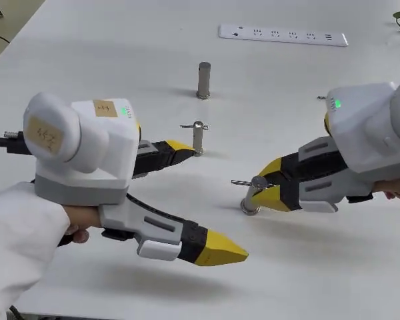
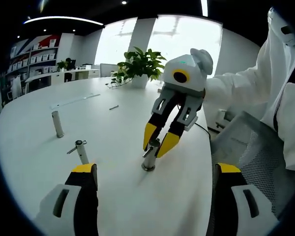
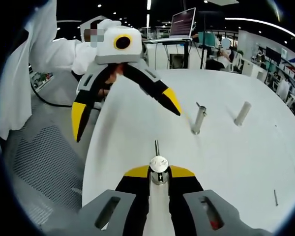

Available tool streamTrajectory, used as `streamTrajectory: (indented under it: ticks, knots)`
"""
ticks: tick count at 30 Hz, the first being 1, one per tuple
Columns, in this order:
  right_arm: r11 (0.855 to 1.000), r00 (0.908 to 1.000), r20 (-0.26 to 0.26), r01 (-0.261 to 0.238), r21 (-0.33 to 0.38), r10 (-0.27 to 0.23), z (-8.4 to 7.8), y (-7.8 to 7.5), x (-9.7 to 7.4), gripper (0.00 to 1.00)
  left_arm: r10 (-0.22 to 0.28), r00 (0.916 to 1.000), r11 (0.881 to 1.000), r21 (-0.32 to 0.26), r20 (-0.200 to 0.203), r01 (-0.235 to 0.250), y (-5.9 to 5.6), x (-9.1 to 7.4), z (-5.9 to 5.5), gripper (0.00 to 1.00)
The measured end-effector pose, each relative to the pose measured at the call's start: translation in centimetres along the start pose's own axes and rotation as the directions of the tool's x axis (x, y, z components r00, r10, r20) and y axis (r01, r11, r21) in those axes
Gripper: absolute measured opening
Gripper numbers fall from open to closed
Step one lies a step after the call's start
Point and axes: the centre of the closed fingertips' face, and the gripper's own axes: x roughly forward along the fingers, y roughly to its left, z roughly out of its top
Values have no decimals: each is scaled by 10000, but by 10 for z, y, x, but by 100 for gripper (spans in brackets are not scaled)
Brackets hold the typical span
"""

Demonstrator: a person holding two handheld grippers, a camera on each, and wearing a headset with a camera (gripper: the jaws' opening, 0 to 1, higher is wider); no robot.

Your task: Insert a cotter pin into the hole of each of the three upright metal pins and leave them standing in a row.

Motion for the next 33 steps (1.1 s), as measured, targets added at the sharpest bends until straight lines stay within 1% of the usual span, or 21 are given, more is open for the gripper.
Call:
streamTrajectory:
  ticks: [5, 8, 9, 11, 12, 14, 17, 20, 24, 26, 28, 33]
  knots:
    - [9999, 9999, -13, 107, 57, -107, 0, -1, 0, 7, 113, 9999, 9999, -38, 14, -113, 3, -2, 0, 99]
    - [9998, 10000, -52, 83, 156, -82, 1, -1, -1, 7, 179, 9998, 9998, -34, 51, -179, 5, -3, 0, 99]
    - [9998, 10000, -13, 29, 209, -28, 2, -2, -2, 7, 199, 9998, 9998, -45, 71, -199, 5, -3, 1, 99]
    - [9993, 9999, 115, 86, 354, -90, 5, -5, -4, 7, 237, 9996, 9997, -44, 125, -237, 6, -4, 2, 99]
    - [9996, 9996, 203, 214, 199, -218, 8, -9, -5, 7, 266, 9995, 9996, -73, 161, -265, 7, -5, 3, 99]
    - [9990, 9988, 201, 445, 83, -447, 10, -18, -8, 7, 306, 9993, 9995, -112, 201, -303, 8, -6, 3, 99]
    - [9981, 9978, 269, 601, 110, -604, 14, -33, -10, 7, 345, 9992, 9993, -180, 199, -342, 9, -8, 2, 99]
    - [9973, 9974, 138, 709, -168, -707, 17, -45, -12, 7, 416, 9990, 9987, -288, 160, -411, 11, -10, 0, 99]
    - [9967, 9976, -1, 692, -421, -693, 20, -58, -13, 7, 487, 9987, 9982, -344, 140, -482, 12, -15, -1, 99]
    - [9959, 9980, -75, 618, -655, -625, 20, -69, -12, 7, 473, 9987, 9981, -415, 179, -465, 12, -16, -1, 99]
    - [9955, 9980, -110, 607, -734, -617, 22, -73, -11, 7, 469, 9987, 9979, -459, 209, -459, 11, -18, -1, 99]
    - [9942, 9984, -116, 545, -922, -558, 24, -91, -8, 7, 626, 9977, 9962, -628, 274, -608, 14, -23, -2, 99]
